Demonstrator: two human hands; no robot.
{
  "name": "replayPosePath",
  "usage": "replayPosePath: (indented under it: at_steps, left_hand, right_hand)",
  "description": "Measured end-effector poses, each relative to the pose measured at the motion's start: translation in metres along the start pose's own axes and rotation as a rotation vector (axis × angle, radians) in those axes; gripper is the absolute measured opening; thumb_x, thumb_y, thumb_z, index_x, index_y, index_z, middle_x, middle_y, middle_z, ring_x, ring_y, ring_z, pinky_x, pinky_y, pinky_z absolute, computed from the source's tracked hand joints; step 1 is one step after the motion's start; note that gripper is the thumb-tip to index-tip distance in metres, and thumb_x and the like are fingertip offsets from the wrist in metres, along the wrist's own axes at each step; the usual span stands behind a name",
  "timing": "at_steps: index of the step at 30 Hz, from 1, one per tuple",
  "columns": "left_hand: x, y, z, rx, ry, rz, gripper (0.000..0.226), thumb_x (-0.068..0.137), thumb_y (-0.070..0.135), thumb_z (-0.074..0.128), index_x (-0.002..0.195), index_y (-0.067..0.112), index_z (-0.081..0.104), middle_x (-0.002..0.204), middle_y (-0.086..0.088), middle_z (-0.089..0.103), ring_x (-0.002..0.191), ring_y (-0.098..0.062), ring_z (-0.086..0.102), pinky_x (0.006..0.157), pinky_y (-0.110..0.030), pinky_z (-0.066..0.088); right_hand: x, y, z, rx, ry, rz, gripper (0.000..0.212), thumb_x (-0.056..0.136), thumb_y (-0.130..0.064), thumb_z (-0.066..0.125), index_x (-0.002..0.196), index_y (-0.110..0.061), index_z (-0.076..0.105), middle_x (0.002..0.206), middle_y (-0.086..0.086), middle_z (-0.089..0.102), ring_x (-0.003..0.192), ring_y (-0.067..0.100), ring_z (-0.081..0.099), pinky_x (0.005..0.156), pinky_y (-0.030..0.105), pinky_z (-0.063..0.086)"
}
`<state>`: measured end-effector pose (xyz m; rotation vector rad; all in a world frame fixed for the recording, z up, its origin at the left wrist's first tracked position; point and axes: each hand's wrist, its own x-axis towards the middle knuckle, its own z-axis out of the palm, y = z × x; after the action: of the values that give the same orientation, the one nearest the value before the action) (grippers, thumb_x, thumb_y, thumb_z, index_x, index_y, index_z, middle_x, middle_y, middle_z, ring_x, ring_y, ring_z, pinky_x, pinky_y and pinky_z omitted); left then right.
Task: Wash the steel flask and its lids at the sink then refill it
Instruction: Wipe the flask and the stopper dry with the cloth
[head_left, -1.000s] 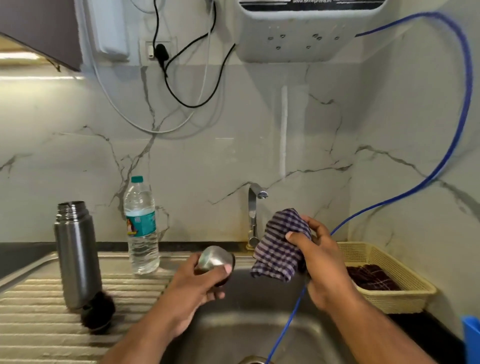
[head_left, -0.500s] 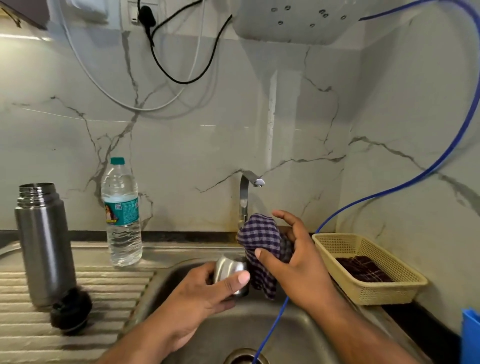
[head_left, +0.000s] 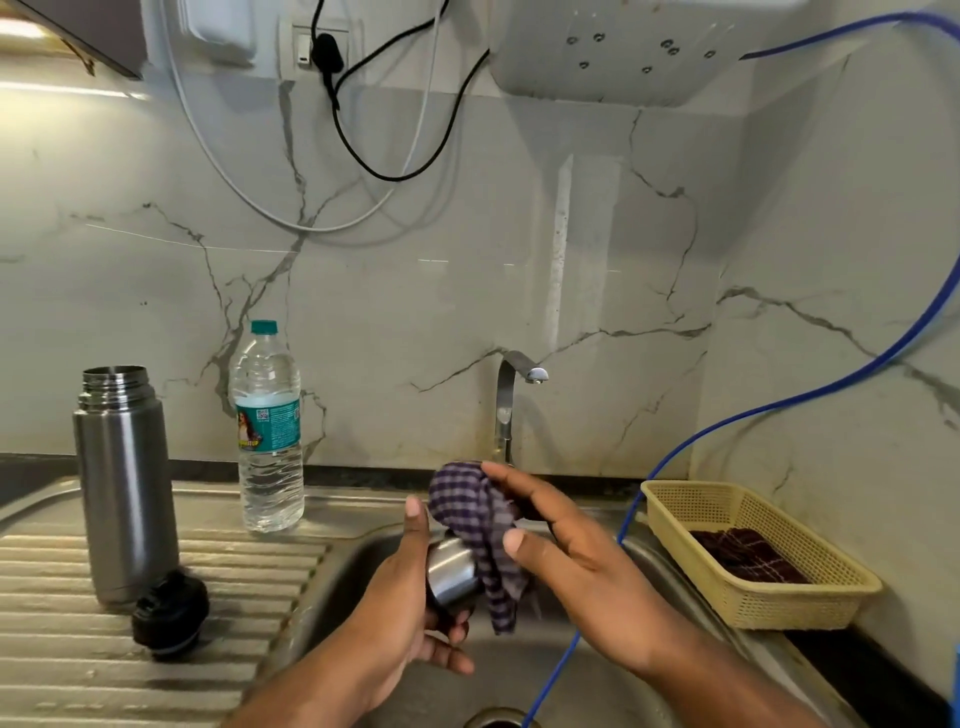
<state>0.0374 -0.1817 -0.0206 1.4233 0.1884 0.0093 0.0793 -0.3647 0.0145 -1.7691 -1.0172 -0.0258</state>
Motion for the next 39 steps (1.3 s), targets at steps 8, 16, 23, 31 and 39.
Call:
replayPosePath:
  at_steps: [8, 16, 23, 31, 39]
  left_hand:
    - [-0.003, 0.000, -0.004, 0.112, -0.009, -0.037, 0.088, 0.093, 0.080, 0.014, 0.100, 0.018, 0.076, 0.070, -0.015, 0.054, 0.049, -0.017, 0.045, 0.055, -0.033, 0.051]
    - [-0.007, -0.001, 0.014, 0.154, -0.002, 0.085, 0.044, 0.105, 0.057, 0.034, 0.116, 0.031, 0.067, 0.102, -0.014, 0.077, 0.092, -0.050, 0.070, 0.047, -0.030, 0.046]
    - [0.002, 0.008, 0.032, -0.109, 0.047, 0.152, 0.036, 0.111, 0.016, 0.032, 0.116, 0.004, 0.066, 0.099, -0.018, 0.077, 0.097, -0.028, 0.074, 0.089, -0.039, 0.058]
    - [0.000, 0.014, 0.033, 0.000, 0.162, 0.095, 0.049, 0.092, 0.067, 0.040, 0.113, 0.024, 0.053, 0.108, -0.016, 0.070, 0.083, -0.036, 0.074, 0.071, -0.050, 0.061]
    - [-0.013, 0.016, 0.012, -0.036, -0.075, 0.344, 0.035, 0.090, 0.025, 0.056, 0.103, 0.003, 0.080, 0.111, -0.023, 0.075, 0.116, -0.036, 0.068, 0.105, -0.048, 0.051]
  right_hand:
    - [0.001, 0.007, -0.011, -0.487, -0.114, -0.224, 0.077, 0.086, -0.049, 0.079, 0.149, -0.060, 0.035, 0.142, -0.029, 0.037, 0.139, 0.006, 0.031, 0.114, 0.028, 0.035]
    - [-0.004, -0.004, -0.005, -0.542, -0.298, -0.223, 0.099, 0.080, -0.053, 0.084, 0.150, -0.065, 0.015, 0.152, -0.034, 0.019, 0.142, -0.007, 0.028, 0.116, 0.026, 0.039]
    - [-0.004, 0.000, -0.005, -0.431, -0.160, -0.207, 0.105, 0.073, -0.048, 0.091, 0.151, -0.058, 0.022, 0.154, -0.029, 0.034, 0.141, -0.004, 0.039, 0.118, 0.033, 0.040]
    - [-0.002, 0.006, -0.007, -0.313, 0.072, -0.181, 0.099, 0.072, -0.047, 0.092, 0.149, -0.051, 0.029, 0.146, -0.029, 0.046, 0.135, -0.003, 0.049, 0.113, 0.024, 0.044]
    - [-0.002, 0.018, -0.007, -0.328, 0.129, -0.122, 0.092, 0.076, -0.061, 0.084, 0.148, -0.055, 0.027, 0.140, -0.026, 0.053, 0.126, -0.003, 0.055, 0.104, 0.026, 0.052]
